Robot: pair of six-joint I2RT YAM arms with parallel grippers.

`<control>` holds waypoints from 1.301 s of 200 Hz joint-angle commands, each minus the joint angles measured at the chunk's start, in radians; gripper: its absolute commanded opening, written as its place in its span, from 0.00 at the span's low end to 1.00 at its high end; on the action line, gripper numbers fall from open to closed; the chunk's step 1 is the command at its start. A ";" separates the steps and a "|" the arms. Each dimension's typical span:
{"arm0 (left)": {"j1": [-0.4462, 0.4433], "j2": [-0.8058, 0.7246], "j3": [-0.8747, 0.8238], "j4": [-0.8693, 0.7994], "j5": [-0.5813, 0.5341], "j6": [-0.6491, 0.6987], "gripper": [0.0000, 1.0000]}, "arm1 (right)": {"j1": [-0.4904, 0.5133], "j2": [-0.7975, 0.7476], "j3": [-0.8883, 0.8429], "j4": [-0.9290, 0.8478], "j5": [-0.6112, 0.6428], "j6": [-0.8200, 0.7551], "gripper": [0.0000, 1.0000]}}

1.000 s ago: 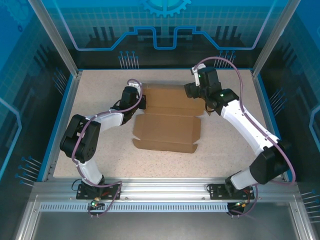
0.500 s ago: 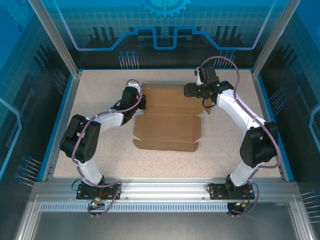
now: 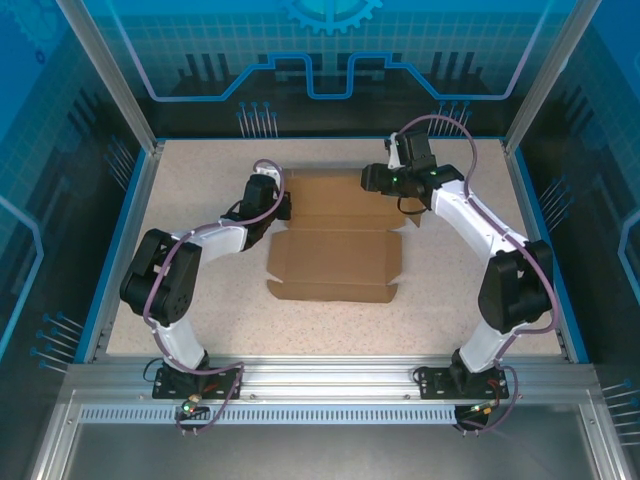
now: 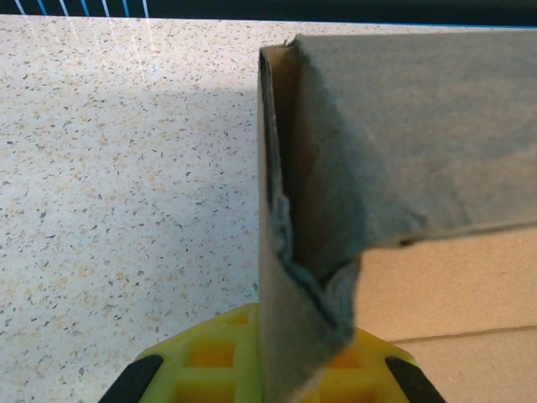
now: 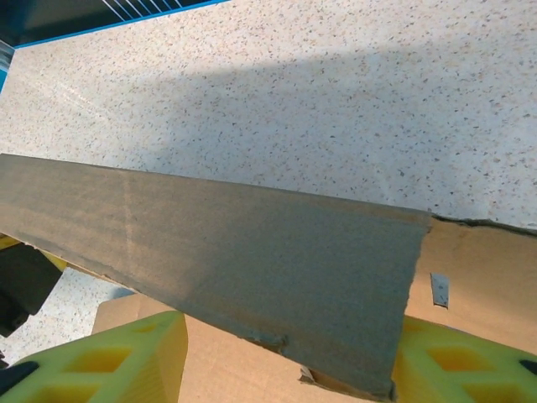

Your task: Fold the paper box

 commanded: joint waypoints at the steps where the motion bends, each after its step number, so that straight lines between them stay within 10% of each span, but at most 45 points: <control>1: -0.015 -0.048 -0.013 0.015 0.007 -0.022 0.00 | -0.013 -0.018 -0.040 0.045 -0.047 0.008 0.57; 127: -0.015 -0.058 0.004 -0.008 -0.007 -0.022 0.00 | -0.029 -0.318 -0.463 0.130 0.081 -0.074 0.82; 260: -0.015 -0.049 0.022 -0.002 0.012 -0.030 0.00 | 0.009 -0.072 -0.535 0.379 0.289 0.045 0.82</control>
